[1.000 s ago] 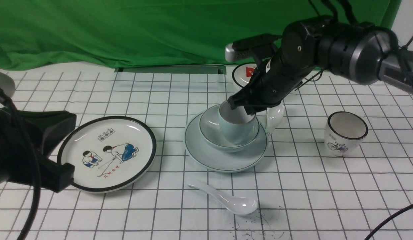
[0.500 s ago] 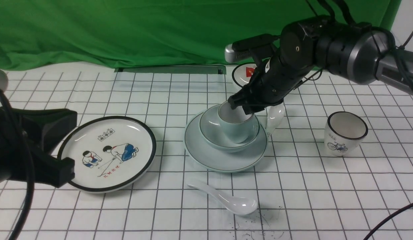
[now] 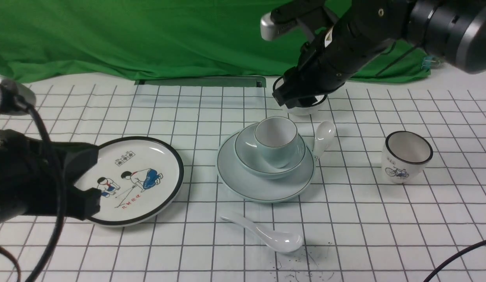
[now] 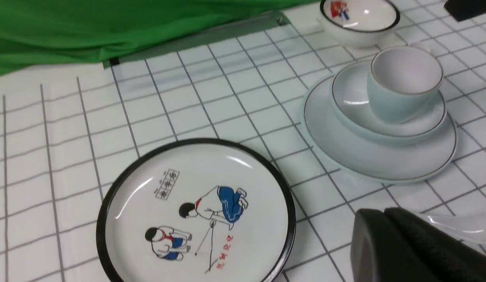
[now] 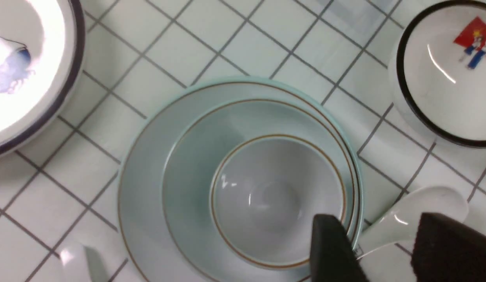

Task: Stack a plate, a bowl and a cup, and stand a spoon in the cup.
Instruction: Use the right arm to grab a blue soup spoon

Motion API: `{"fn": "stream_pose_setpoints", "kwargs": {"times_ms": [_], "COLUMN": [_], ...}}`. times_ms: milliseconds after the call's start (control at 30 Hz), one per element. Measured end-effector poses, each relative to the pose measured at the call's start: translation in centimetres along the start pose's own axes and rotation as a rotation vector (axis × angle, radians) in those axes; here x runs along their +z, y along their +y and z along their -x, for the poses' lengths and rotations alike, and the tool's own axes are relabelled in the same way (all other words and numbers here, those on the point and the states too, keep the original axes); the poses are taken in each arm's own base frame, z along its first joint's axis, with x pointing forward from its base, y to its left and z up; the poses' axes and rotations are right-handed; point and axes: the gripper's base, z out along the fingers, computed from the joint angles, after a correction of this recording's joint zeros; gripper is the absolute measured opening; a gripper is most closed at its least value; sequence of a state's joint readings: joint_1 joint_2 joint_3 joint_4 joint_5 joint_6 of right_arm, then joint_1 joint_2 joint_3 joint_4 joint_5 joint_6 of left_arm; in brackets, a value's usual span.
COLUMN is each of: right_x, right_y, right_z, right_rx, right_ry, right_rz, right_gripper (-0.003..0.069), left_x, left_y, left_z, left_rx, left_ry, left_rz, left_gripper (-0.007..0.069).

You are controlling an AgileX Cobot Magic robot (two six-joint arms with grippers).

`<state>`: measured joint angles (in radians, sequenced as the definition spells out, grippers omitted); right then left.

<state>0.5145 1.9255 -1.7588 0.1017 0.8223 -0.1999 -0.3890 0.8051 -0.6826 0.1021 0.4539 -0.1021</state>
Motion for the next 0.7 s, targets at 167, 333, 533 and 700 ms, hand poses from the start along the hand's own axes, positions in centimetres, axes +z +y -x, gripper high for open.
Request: {"fn": "stream_pose_setpoints", "kwargs": {"times_ms": [167, 333, 533, 700], "right_x": [3.0, 6.3, 7.4, 7.4], "right_y": [-0.3, -0.2, -0.1, 0.2], "right_z": [-0.5, -1.2, -1.6, -1.6], "right_rx": [0.031, 0.087, 0.122, 0.145], "right_ry": [0.036, 0.075, 0.103, 0.104], "right_rz": [0.000, 0.005, 0.010, 0.017], "right_gripper": [0.0314, 0.0309, 0.0309, 0.0309], "left_x": [0.7, 0.7, 0.7, 0.7], "left_y": [-0.1, -0.1, -0.1, -0.1], "left_z": [-0.1, -0.1, -0.1, -0.1], "left_rx": [-0.010, -0.014, -0.015, -0.015], "left_ry": [0.046, 0.053, 0.053, 0.052], "left_rz": [-0.003, -0.004, -0.004, -0.005], "left_gripper": [-0.0036, -0.0036, -0.0036, -0.0036]}}
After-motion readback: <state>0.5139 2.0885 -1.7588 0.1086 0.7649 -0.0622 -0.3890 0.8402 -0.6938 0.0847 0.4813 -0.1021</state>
